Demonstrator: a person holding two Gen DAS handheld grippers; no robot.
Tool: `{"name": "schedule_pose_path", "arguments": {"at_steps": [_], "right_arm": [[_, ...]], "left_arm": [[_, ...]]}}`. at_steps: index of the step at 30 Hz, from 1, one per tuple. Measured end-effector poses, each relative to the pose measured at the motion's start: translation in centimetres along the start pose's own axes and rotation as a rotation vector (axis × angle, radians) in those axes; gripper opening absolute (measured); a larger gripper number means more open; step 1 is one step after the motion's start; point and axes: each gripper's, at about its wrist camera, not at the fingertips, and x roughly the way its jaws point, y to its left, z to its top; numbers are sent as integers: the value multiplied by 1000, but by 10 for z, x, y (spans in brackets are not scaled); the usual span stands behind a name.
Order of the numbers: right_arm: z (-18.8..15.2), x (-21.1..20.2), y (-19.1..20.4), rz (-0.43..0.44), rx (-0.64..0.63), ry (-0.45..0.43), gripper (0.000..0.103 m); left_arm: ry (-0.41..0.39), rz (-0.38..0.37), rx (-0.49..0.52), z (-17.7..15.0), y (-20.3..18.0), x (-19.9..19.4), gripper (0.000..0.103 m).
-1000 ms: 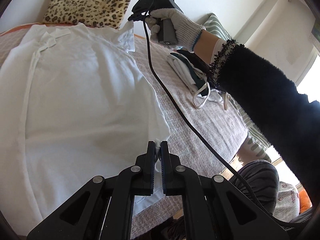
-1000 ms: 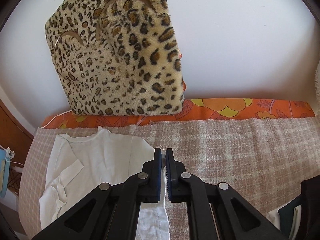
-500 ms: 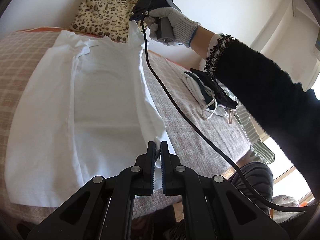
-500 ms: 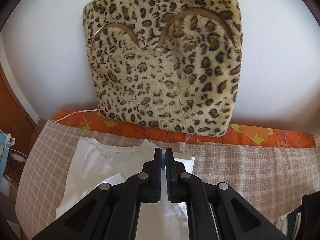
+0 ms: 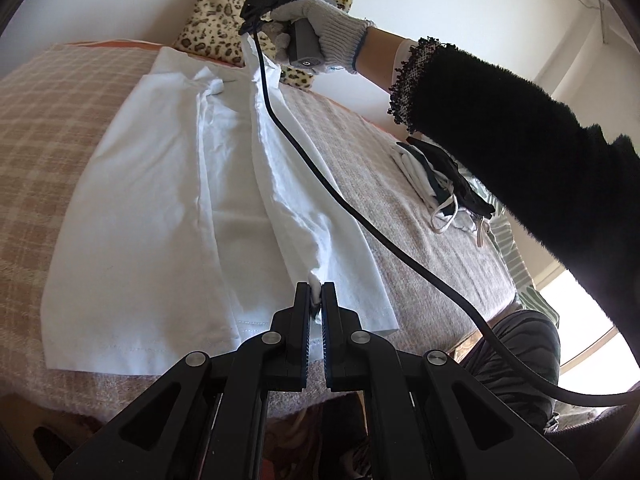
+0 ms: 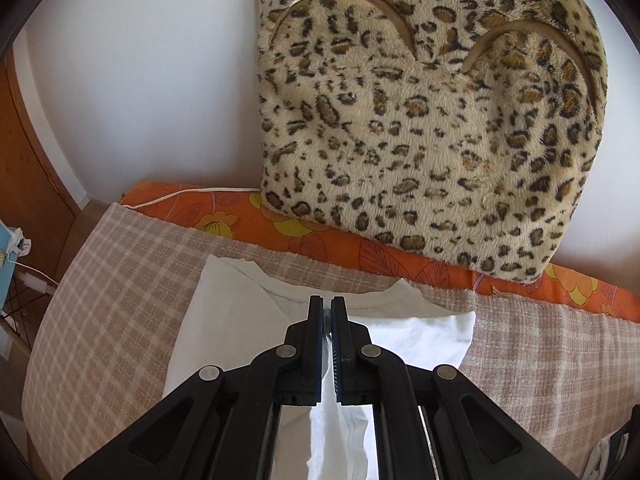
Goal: Fold small clothes
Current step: 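Fold the second side edge over the middle with both tools, then open both tools and withdraw from the folded shirt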
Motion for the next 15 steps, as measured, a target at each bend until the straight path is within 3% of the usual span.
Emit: {"name": "schedule_pose_path", "arguments": {"at_steps": [4,6,9,15], "right_arm": [[0,11,11,7,-12,14,1],[-1,19,16,54,-31,53,5],[-5,14,16,74,-10,59,41],[-29,-51,-22,112,39,-21,41]], "left_arm": [[0,25,19,-3,-2,-1,4],[11,26,15,-2,0,-1,4],[35,22,-22,-2,3,-1,4],[2,31,-9,-4,0,-22,6]]}}
